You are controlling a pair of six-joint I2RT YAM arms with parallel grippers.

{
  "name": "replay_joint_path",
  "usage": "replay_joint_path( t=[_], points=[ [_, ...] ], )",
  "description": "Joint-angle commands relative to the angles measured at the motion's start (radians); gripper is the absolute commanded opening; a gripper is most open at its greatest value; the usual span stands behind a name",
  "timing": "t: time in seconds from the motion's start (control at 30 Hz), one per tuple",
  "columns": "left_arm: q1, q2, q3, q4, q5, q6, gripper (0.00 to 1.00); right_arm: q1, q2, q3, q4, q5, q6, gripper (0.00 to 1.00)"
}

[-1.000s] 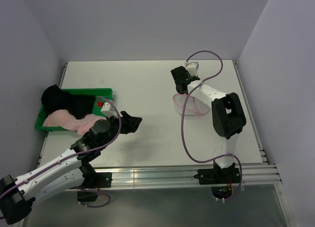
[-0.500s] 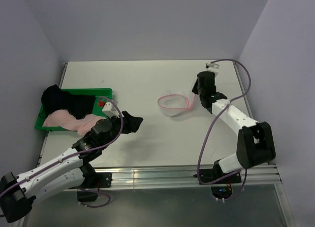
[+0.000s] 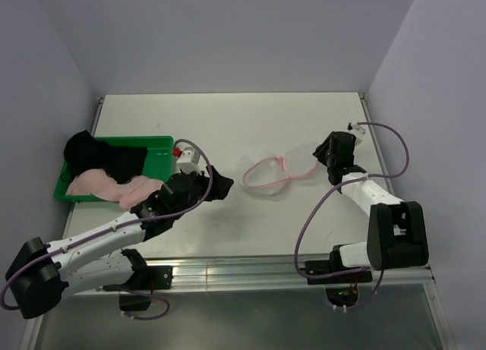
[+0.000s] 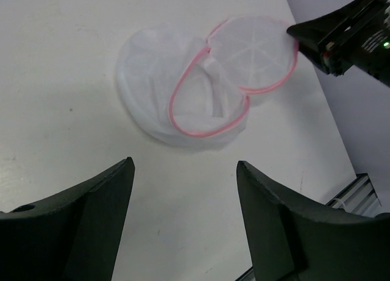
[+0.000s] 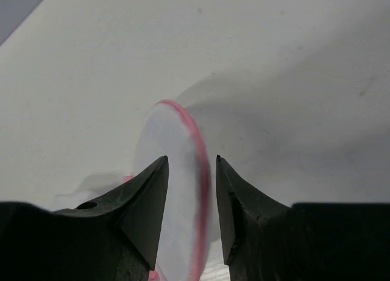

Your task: Place the bra in the laundry bag and zip it closed

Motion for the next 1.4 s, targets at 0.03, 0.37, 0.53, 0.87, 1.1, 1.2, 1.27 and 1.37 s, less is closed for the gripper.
replay_joint_path(
  t=[0.03,0.37,0.53,0.87,1.1,1.2,1.27,1.37],
  points=[
    [-0.005,-0.039,0.095,-0.025,-0.035,0.029,0.75,-0.047,-0.042,-0.014,-0.036,0.070,0.083,0.57],
    [0.210,-0.209,0.180,-0.425,-0.156,-0.014,0.74,0.035,-0.305,-0.140,0.039,-0.051,0.098,0.87],
    [0.449,-0.245,0.221,-0.539,-0.196,-0.016,0.72,0.089,-0.418,-0.168,-0.008,-0.148,0.100,0.86],
    [1.031,0.059,0.371,-0.498,-0.006,0.111,0.67,0.200,-0.564,-0.169,-0.071,-0.269,-0.001,0.85],
    [1.236,0.375,0.491,-0.447,0.002,0.182,0.69,0.210,-0.570,-0.188,-0.042,-0.336,-0.003,0.84],
    [1.281,0.461,0.525,-0.406,0.028,0.187,0.71,0.223,-0.556,-0.185,-0.039,-0.349,-0.011,0.84],
    [1.288,0.533,0.560,-0.394,0.019,0.196,0.71,0.235,-0.544,-0.185,-0.030,-0.346,-0.009,0.84],
    [1.290,0.623,0.595,-0.366,0.013,0.214,0.71,0.253,-0.517,-0.172,-0.039,-0.358,-0.018,0.84]
  ],
)
